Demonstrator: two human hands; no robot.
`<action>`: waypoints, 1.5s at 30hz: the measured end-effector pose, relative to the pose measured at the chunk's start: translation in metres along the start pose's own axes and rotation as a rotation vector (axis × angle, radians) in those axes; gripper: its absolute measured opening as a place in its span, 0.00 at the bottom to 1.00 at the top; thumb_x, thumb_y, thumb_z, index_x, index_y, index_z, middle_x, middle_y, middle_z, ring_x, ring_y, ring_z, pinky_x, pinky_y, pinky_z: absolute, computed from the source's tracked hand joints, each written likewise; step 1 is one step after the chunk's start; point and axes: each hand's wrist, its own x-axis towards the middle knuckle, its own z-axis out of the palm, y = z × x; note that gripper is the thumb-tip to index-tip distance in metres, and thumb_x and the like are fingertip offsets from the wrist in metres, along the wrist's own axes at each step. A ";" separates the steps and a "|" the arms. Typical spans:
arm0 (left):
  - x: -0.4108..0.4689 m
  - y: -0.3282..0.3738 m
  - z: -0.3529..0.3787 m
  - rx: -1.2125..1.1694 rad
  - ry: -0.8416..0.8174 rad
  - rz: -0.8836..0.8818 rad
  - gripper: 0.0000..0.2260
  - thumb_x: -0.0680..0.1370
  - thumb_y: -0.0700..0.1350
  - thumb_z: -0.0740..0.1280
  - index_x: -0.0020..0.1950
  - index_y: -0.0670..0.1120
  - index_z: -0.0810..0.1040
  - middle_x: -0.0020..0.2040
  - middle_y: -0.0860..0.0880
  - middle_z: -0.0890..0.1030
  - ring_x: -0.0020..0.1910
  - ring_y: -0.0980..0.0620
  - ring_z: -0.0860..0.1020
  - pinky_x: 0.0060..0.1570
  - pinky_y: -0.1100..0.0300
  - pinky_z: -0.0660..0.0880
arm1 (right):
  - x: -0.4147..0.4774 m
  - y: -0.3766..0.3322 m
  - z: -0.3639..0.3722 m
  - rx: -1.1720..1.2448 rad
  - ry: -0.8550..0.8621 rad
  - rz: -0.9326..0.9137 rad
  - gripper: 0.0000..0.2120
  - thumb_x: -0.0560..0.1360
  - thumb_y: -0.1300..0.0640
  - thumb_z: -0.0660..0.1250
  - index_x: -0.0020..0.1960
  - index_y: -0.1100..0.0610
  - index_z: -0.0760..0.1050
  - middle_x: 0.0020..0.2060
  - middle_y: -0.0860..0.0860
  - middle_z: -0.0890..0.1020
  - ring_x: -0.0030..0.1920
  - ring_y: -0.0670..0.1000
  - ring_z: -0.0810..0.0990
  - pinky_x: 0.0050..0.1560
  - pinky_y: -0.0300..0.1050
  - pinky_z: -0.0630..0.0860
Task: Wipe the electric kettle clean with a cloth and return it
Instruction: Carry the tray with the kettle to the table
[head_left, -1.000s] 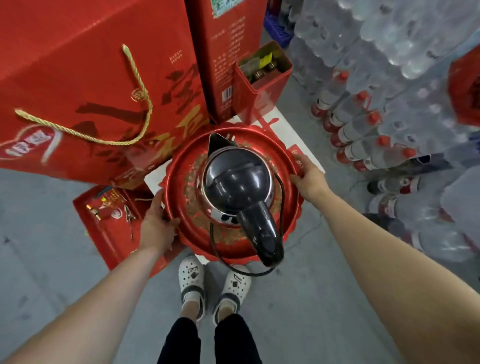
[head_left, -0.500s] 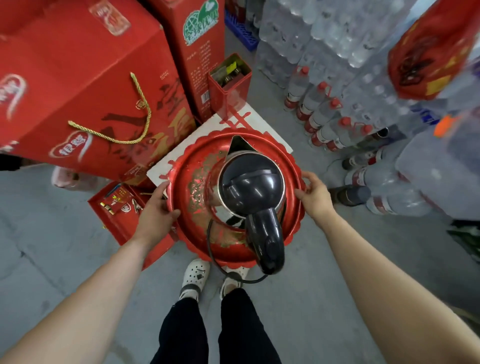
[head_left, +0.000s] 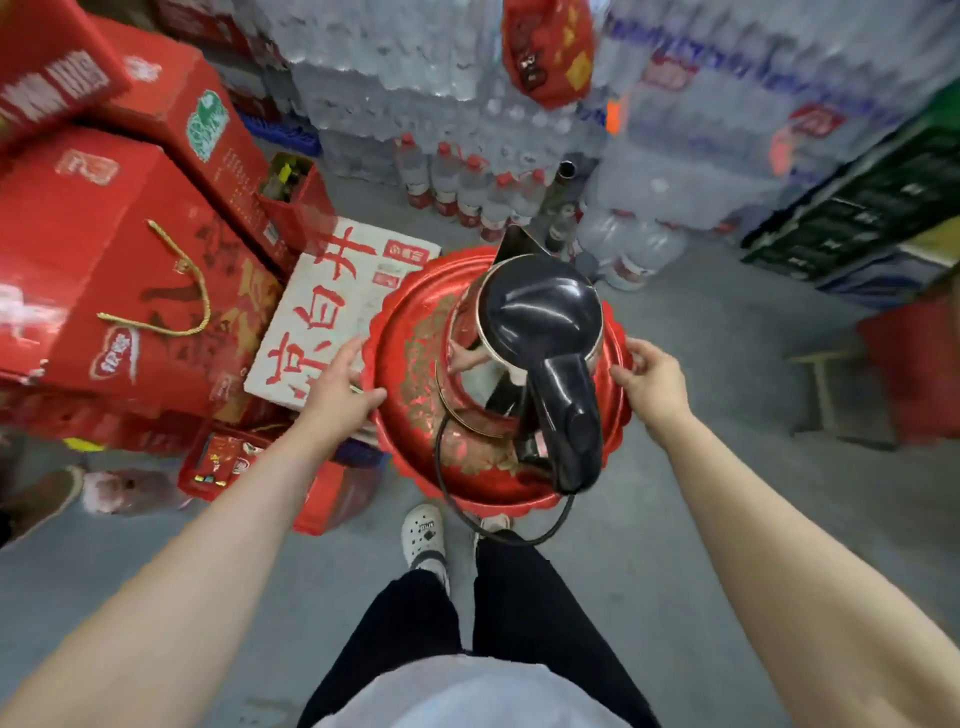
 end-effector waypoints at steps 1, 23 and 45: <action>-0.005 0.010 0.008 0.010 -0.033 0.017 0.36 0.74 0.31 0.70 0.77 0.52 0.63 0.37 0.47 0.76 0.37 0.45 0.77 0.49 0.45 0.80 | -0.011 0.011 -0.014 0.027 0.025 0.026 0.20 0.73 0.64 0.70 0.64 0.52 0.79 0.43 0.55 0.85 0.45 0.54 0.82 0.58 0.55 0.80; -0.132 0.274 0.482 0.347 -0.620 0.371 0.34 0.73 0.28 0.68 0.75 0.50 0.66 0.34 0.45 0.75 0.29 0.51 0.75 0.23 0.65 0.74 | -0.102 0.355 -0.409 0.250 0.559 0.440 0.16 0.73 0.63 0.70 0.61 0.56 0.80 0.42 0.52 0.81 0.44 0.53 0.78 0.48 0.41 0.70; -0.247 0.579 1.080 0.643 -1.013 0.556 0.34 0.74 0.28 0.68 0.75 0.51 0.66 0.37 0.46 0.74 0.40 0.42 0.78 0.50 0.38 0.80 | 0.008 0.669 -0.814 0.452 0.915 0.801 0.18 0.75 0.62 0.72 0.64 0.57 0.79 0.50 0.57 0.85 0.50 0.57 0.82 0.58 0.52 0.78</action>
